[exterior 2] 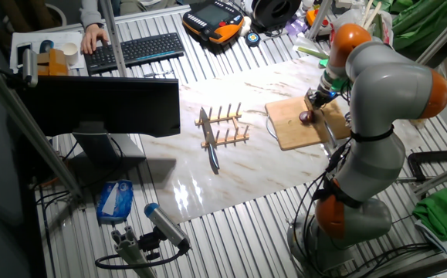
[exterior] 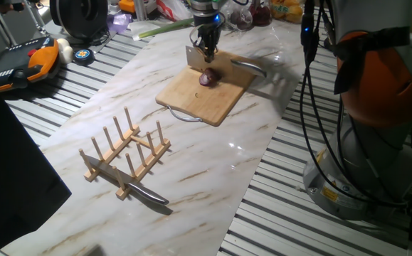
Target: Chop the onions
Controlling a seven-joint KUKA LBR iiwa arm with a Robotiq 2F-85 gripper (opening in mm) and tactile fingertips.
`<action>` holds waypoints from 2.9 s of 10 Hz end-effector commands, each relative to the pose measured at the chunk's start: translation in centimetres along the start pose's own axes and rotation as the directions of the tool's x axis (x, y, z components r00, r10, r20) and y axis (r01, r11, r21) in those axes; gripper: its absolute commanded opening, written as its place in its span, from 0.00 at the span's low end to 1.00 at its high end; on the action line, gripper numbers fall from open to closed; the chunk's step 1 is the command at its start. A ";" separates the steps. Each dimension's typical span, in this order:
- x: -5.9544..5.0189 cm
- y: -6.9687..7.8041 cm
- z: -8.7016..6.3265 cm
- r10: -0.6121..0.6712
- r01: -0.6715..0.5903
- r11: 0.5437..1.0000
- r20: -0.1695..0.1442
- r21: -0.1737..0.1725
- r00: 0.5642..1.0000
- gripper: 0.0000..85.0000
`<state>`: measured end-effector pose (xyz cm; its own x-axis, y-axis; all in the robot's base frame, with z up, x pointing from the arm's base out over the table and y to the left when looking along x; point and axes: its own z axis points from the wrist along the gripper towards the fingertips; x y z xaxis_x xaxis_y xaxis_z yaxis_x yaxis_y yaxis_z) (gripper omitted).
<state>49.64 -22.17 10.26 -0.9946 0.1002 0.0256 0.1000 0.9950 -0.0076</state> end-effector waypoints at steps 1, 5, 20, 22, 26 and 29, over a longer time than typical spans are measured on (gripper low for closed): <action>0.2 0.2 0.2 0.002 -0.002 1.000 0.002 -0.001 1.000 0.01; 0.2 0.3 0.3 0.006 -0.007 1.000 -0.009 -0.002 1.000 0.01; 0.2 0.3 0.7 -0.003 0.003 1.000 -0.003 -0.002 1.000 0.01; 0.4 0.4 1.0 0.000 0.000 1.000 0.002 -0.004 1.000 0.01; 0.2 0.3 1.3 0.000 0.000 1.000 0.001 -0.007 1.000 0.01; 0.3 0.3 1.2 0.002 -0.002 1.000 0.008 -0.006 1.000 0.01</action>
<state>49.34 -21.86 9.04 -0.9946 0.1025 0.0155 0.1025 0.9947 -0.0017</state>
